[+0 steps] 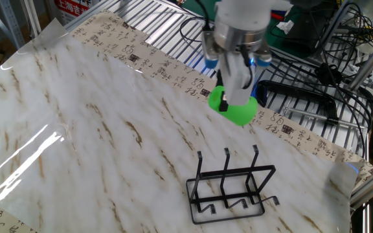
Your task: Put the cup on the cup rack
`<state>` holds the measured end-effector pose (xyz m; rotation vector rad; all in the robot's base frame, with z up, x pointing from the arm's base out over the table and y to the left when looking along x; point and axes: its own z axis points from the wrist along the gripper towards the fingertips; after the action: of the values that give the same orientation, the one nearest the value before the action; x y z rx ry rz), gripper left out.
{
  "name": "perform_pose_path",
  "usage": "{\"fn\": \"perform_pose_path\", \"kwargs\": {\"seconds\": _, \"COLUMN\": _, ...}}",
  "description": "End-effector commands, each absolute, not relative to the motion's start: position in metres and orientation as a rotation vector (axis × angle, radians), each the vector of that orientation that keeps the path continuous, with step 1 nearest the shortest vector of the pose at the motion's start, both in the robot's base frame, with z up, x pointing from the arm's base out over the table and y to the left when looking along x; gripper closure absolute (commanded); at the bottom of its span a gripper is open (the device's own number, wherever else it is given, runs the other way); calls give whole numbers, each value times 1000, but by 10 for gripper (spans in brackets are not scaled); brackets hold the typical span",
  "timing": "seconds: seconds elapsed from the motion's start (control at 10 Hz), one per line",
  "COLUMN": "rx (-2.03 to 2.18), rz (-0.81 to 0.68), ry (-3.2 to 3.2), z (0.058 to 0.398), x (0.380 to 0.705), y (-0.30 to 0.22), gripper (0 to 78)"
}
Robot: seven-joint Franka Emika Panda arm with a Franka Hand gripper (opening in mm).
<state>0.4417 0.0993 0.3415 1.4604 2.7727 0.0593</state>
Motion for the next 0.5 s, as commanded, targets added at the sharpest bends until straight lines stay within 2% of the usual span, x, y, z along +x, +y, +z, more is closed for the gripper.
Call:
{"fn": "perform_pose_path", "kwargs": {"seconds": 0.1, "rx": 1489, "rz": 68, "ry": 2727, "z": 342, "x": 440, "y": 110, "gripper": 763}}
{"fn": "perform_pose_path", "kwargs": {"seconds": 0.5, "rx": 1495, "rz": 63, "ry": 2684, "z": 338, "x": 442, "y": 121, "gripper": 763}}
